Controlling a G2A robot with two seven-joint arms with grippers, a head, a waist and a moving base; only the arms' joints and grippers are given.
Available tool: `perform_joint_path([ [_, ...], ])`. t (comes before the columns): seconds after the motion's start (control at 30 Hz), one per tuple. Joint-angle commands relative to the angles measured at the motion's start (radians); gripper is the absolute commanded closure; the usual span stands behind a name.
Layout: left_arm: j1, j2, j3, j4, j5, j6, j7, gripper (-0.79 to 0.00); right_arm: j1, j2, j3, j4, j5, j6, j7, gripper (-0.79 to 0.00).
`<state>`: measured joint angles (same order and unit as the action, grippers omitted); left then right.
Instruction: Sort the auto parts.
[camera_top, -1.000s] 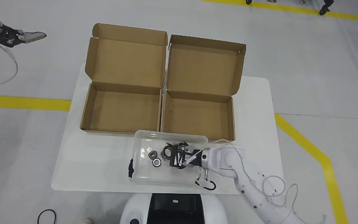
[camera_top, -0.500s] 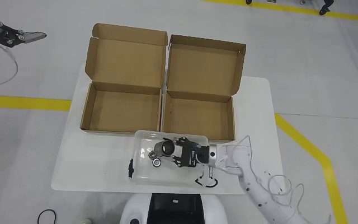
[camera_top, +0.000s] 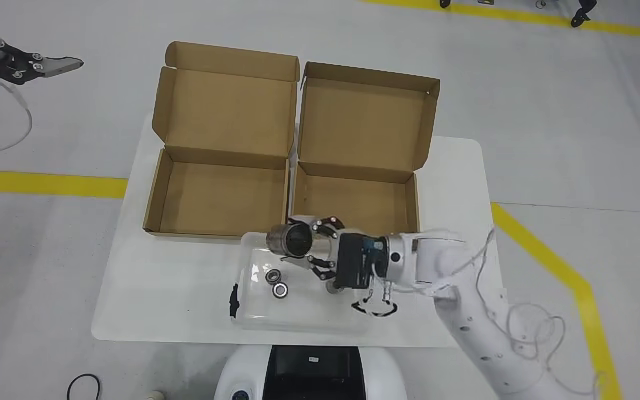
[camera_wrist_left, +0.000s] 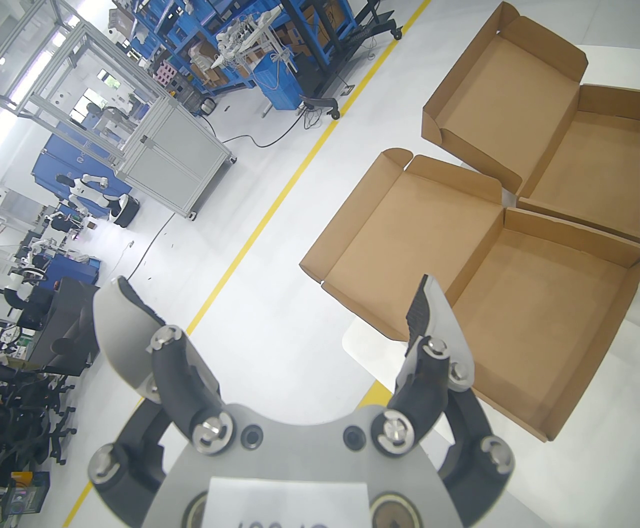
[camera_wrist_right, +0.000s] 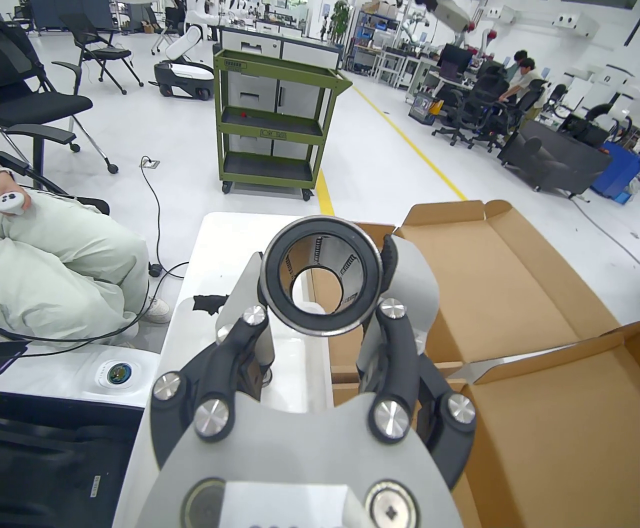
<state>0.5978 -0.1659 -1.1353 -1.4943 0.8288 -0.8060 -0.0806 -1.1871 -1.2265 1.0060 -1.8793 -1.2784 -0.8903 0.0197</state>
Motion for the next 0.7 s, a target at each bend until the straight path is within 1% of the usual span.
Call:
perform_joint_path([
  [0.0,0.000,0.000,0.000,0.000,0.000,0.000,0.000,-0.785,0.002,0.002,0.008,-0.038,0.018,0.007,0.022,0.000],
  [0.2,0.000,0.000,0.000,0.000,0.000,0.000,0.000,-0.785,0.030,0.005,0.035,-0.109,0.078,0.028,0.074,0.000],
  [0.5,0.000,0.000,0.000,0.000,0.000,0.000,0.000,-0.785,0.107,0.007,0.092,-0.107,0.160,0.030,0.068,0.000],
  [0.67,0.000,0.000,0.000,0.000,0.000,0.000,0.000,-0.785,0.135,0.011,0.129,-0.130,0.204,0.040,0.084,0.000],
])
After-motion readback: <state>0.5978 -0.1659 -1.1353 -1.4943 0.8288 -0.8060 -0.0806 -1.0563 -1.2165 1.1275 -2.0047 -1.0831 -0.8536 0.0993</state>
